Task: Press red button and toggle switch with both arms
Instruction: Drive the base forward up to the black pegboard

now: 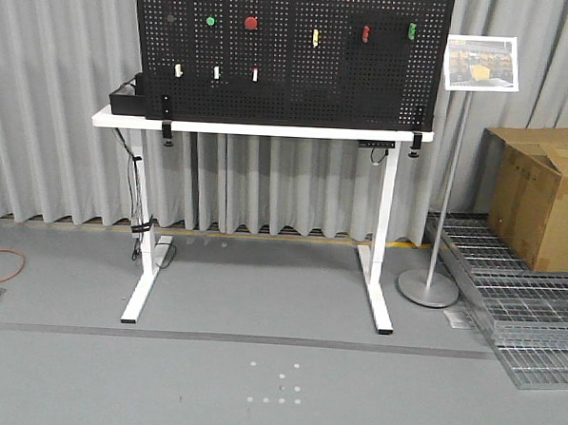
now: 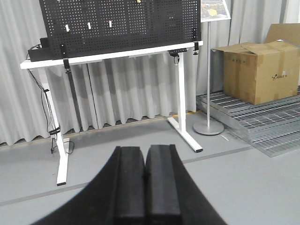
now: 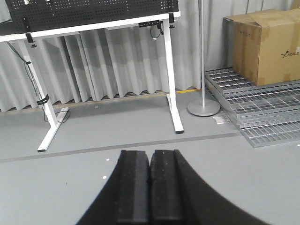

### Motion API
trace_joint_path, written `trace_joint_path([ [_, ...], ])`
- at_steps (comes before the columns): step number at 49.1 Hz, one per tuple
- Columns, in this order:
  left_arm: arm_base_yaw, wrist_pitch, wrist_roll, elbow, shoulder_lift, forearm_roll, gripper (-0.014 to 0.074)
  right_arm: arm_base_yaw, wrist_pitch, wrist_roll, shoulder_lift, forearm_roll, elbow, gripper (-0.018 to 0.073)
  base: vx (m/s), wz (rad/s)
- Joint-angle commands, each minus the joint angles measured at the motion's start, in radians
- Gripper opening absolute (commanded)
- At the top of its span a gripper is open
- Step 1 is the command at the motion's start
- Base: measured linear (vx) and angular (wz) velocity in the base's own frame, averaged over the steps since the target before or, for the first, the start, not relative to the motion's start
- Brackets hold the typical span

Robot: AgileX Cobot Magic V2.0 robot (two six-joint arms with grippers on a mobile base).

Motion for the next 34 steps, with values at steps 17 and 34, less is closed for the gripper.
trace_joint_path([
  [17,0.001,-0.079,-0.010,0.033,-0.016,-0.005,0.0002,-0.003,-0.090,-0.005,-0.018,-0.012,0.011,-0.0003,0.00,0.00],
  [34,0.001,-0.079,-0.010,0.033,-0.016,-0.005,0.0002,-0.003,-0.087,-0.005,-0.018,-0.012,0.011,-0.0003,0.04,0.01],
])
